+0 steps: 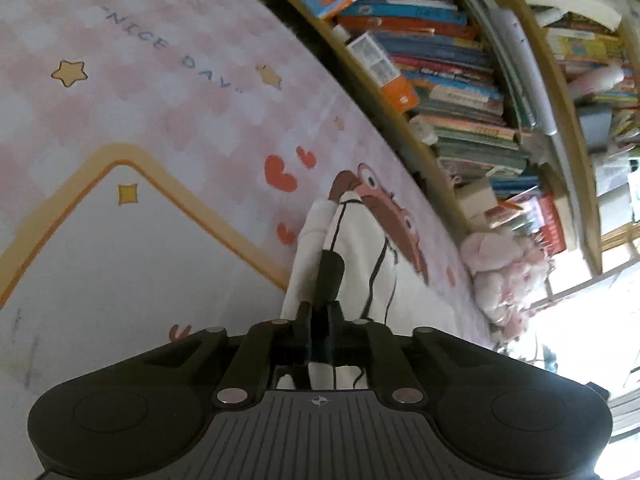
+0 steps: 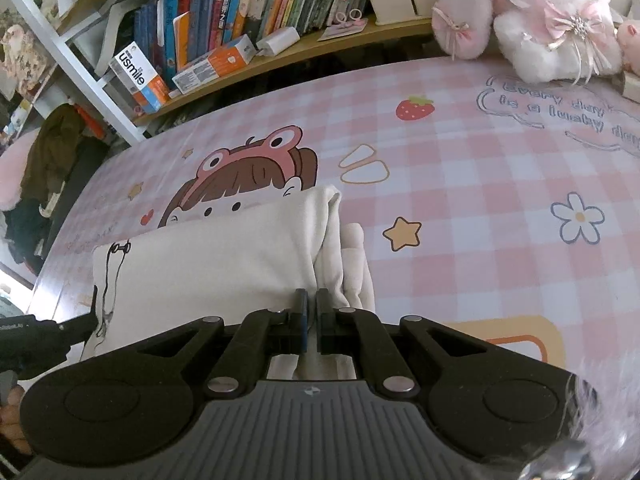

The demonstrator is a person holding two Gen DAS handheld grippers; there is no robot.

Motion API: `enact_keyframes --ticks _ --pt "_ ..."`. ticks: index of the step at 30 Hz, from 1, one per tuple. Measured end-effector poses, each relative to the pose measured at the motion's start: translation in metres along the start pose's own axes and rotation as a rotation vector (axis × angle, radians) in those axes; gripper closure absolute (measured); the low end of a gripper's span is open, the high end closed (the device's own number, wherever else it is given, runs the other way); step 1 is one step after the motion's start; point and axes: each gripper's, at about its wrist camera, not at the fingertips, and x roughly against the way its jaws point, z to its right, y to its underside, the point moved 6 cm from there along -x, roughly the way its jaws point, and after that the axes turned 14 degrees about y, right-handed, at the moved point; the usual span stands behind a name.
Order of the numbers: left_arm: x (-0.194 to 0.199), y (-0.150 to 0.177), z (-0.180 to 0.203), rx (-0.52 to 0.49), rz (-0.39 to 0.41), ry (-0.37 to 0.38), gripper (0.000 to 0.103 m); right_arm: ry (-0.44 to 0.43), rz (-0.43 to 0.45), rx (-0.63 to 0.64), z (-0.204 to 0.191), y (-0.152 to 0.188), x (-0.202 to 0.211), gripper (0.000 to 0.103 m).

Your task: Fold clothes

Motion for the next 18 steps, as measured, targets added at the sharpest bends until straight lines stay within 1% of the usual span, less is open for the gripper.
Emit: enact_keyframes --ticks 2,3,4,7,8,12,13,14,15,16,17,18 --pt "0.006 -0.001 0.002 -0.023 0.001 -0.016 0.077 -0.007 0.002 -0.008 0.001 0.000 -0.001 0.100" --pt "0.009 -0.001 0.003 -0.040 0.005 -0.028 0.066 -0.013 0.003 -0.010 0.001 0.000 -0.001 0.100" --pt "0.012 -0.001 0.004 -0.056 0.009 -0.039 0.062 -0.018 0.006 -0.015 0.002 0.001 0.000 0.100" --pt "0.016 0.001 0.008 -0.071 0.017 -0.024 0.060 -0.036 0.013 -0.043 0.005 0.002 0.003 0.100" --pt "0.016 0.001 0.009 -0.073 0.018 -0.021 0.060 -0.042 0.016 -0.054 0.006 0.002 0.005 0.097" --pt "0.009 0.003 0.008 -0.086 0.009 -0.052 0.060 -0.057 0.023 -0.058 0.004 0.005 0.017 0.088" --pt "0.007 0.003 0.008 -0.090 0.006 -0.057 0.060 -0.059 0.022 -0.054 0.003 0.006 0.019 0.083" --pt "0.005 0.004 0.009 -0.094 0.002 -0.061 0.061 -0.056 0.014 -0.042 0.001 0.008 0.020 0.082" --pt "0.003 0.004 0.009 -0.100 -0.002 -0.068 0.063 -0.049 0.007 -0.033 0.000 0.009 0.019 0.083" --pt "0.001 0.005 0.008 -0.107 -0.007 -0.087 0.063 -0.042 0.000 -0.024 -0.001 0.011 0.017 0.088" --pt "-0.001 0.006 0.007 -0.113 -0.013 -0.107 0.063 -0.040 -0.001 -0.010 -0.003 0.011 0.017 0.100" --pt "-0.003 0.006 0.006 -0.117 -0.018 -0.130 0.064 -0.042 0.007 0.005 -0.005 0.011 0.019 0.100"
